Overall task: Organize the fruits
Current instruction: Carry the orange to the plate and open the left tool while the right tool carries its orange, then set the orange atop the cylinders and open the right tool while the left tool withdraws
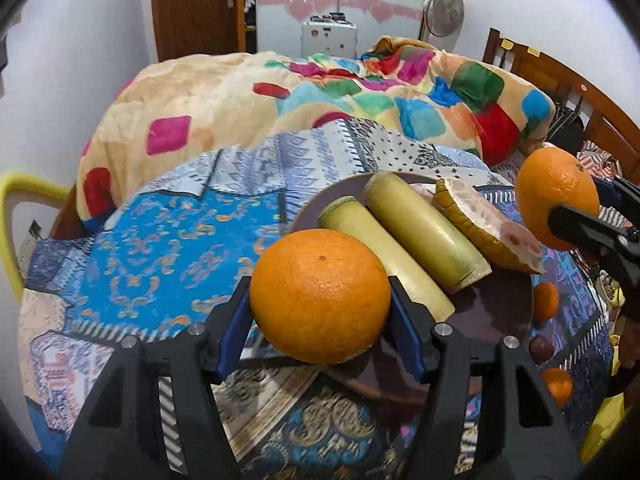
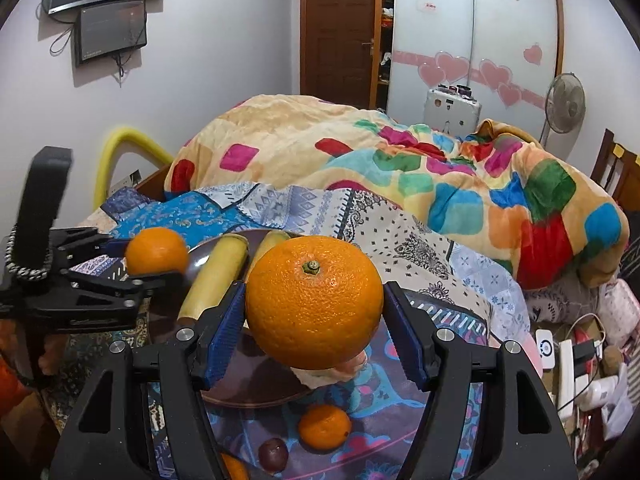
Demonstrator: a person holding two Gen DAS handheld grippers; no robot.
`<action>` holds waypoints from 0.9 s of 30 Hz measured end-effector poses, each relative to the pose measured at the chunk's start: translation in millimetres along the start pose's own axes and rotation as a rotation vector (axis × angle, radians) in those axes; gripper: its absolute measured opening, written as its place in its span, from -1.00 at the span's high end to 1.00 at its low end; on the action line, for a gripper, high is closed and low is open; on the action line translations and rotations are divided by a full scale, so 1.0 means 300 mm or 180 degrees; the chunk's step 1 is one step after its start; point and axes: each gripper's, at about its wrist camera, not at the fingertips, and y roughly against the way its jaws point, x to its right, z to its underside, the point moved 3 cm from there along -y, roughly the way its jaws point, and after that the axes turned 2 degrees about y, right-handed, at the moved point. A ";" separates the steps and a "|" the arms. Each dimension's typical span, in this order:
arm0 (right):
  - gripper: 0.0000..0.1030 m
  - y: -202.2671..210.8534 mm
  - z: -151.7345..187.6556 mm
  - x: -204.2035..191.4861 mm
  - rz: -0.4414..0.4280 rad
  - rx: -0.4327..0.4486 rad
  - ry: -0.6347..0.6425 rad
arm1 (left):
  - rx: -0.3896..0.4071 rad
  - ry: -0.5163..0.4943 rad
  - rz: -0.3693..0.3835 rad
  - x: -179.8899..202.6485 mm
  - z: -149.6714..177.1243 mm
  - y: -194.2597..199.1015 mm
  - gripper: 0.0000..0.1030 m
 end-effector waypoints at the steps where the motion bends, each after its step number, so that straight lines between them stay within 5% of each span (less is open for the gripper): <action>1: -0.26 -0.002 0.001 0.001 -0.0010 0.0002 -0.0002 | 0.0005 0.0004 0.0015 0.002 -0.005 -0.005 -0.23; 16: -0.26 -0.025 0.007 -0.037 -0.0148 -0.0018 0.0029 | -0.0125 -0.0036 0.0067 0.000 -0.019 -0.038 -0.33; 24: -0.26 -0.035 -0.010 -0.078 -0.0173 -0.0031 0.0118 | 0.0157 0.0076 0.0039 -0.050 -0.014 0.091 -0.40; 27: -0.26 -0.063 -0.033 -0.094 -0.0180 -0.0044 0.0135 | 0.0362 0.0117 -0.0146 -0.098 -0.017 0.159 -0.40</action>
